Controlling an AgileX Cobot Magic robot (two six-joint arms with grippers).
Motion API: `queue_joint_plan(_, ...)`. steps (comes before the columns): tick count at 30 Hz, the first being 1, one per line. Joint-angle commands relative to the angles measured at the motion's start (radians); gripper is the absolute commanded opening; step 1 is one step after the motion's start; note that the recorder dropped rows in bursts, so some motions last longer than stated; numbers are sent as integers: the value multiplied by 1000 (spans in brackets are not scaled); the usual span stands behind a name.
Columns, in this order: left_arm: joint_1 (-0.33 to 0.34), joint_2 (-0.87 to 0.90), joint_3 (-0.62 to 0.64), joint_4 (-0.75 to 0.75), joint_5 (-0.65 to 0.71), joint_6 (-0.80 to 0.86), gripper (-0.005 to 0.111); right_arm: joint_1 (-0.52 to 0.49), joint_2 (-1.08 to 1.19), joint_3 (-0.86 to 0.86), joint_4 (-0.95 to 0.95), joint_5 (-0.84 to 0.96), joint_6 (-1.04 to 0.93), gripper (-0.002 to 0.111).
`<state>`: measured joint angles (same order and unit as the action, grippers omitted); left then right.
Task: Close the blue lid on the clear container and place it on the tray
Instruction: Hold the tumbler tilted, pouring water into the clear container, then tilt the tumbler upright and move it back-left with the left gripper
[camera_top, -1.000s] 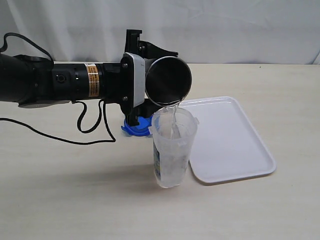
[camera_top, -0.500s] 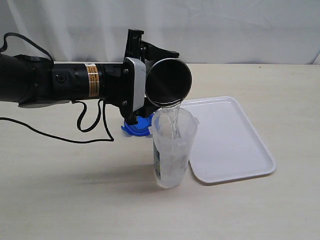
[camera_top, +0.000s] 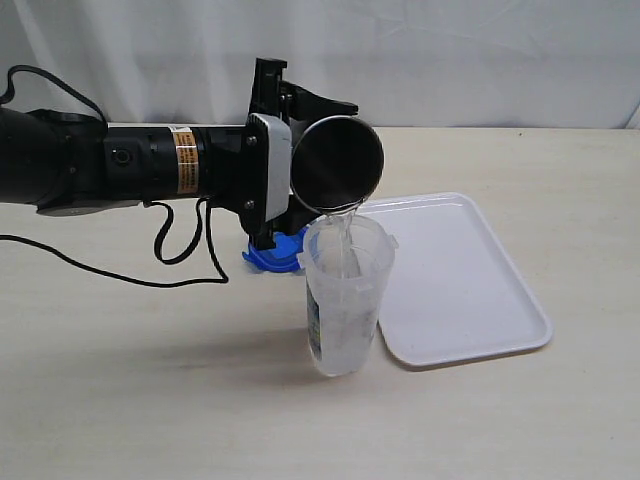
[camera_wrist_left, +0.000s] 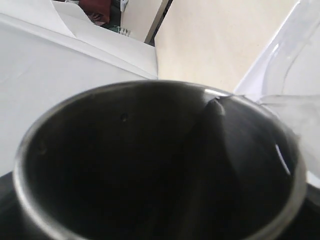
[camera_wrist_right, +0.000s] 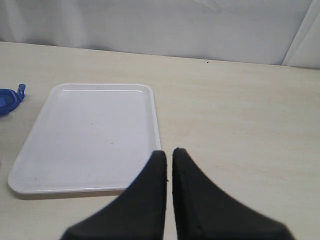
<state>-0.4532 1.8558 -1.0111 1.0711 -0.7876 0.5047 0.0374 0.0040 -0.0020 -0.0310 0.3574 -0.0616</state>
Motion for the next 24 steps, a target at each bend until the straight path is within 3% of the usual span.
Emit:
queue_joint_plan(1,-2,-13,-14,-35,-48,-116,0,-4,-4,2,-3,-2,-3,5)
queue_joint_plan(9,-2,-13,-14,-61,-29,-489,0,-4,-4,2,-3,-2,-3,5)
queue_joint_plan(11,-2,-13,-14,-207,16,-609,0,-4,-4,2,-3,-2,-3,5)
queue_joint_plan(14,4,-9,-16,-457,73,-641,0,-4,-4,2,-3,-2,-3,5)
queue_joint_plan(20,139,104,-123,-533,79,-836,0,-4,-4,2,-3,-2,-3,5)
queue_joint_plan(24,179,191,-209,-533,79,-863,0,-4,-4,2,-3,-2,-3,5)
